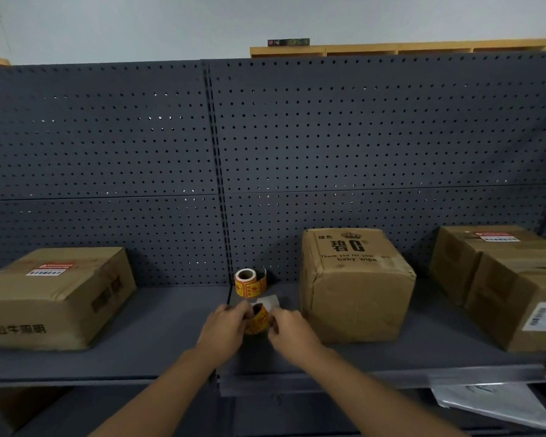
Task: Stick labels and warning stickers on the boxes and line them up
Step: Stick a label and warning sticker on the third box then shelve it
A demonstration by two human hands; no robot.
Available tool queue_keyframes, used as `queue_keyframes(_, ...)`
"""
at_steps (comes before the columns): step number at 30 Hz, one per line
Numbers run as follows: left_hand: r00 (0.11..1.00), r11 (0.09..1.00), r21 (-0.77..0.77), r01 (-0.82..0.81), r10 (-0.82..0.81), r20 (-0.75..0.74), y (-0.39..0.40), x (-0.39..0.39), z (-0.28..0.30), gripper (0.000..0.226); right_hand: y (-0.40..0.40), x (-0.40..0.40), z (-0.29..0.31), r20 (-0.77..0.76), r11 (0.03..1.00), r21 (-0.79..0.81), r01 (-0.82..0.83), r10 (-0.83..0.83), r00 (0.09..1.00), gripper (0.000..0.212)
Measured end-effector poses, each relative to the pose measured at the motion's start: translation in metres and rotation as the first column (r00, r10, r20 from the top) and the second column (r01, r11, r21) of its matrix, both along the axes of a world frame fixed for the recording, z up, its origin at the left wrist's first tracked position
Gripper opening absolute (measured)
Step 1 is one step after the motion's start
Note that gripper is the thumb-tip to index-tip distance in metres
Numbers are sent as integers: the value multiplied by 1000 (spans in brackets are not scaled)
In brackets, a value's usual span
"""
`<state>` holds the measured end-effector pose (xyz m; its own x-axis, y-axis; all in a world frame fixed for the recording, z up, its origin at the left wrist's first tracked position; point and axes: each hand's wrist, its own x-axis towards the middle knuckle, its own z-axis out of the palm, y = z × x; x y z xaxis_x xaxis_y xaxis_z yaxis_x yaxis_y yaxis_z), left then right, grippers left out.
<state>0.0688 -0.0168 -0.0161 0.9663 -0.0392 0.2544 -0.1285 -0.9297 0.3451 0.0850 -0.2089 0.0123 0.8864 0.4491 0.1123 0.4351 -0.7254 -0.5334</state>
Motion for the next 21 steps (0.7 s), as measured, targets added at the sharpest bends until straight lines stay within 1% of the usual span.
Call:
queue_keyframes(2,1000,998,-56,-13,12,-14,0,2,0,12,4,1,-6,1,999,42,27,-27,1000,13)
queue_keyframes(5,998,981,-188,-44,37,-41,-1,2,3,12,8,1,-11,20,996,65,64,-66,998,15)
queue_keyframes(8,995,965,-252,-76,58,-77,-2,2,2,14,9,3,-16,-20,993,91,81,-79,997,17)
queue_keyframes(10,997,940,-339,-33,6,-82,-5,0,1,14,8,3,-15,-6,993,86,77,-77,997,19)
queue_keyframes(12,995,911,-413,19,-58,-82,-12,-3,2,19,7,3,-14,34,996,52,71,-73,997,19)
queue_keyframes(13,995,910,-414,31,-68,-76,-15,-4,2,22,6,4,-15,48,997,32,70,-72,996,19)
queue_keyframes(16,996,935,-351,56,-79,-51,-22,-4,0,27,4,5,-20,72,997,-24,76,-74,995,16)
queue_keyframes(18,994,952,-299,70,-90,-54,-25,-6,2,29,4,5,-22,69,996,-30,78,-76,995,14)
queue_keyframes(21,990,970,-223,97,-117,-77,-30,-11,4,35,0,5,-25,66,997,-24,79,-77,995,17)
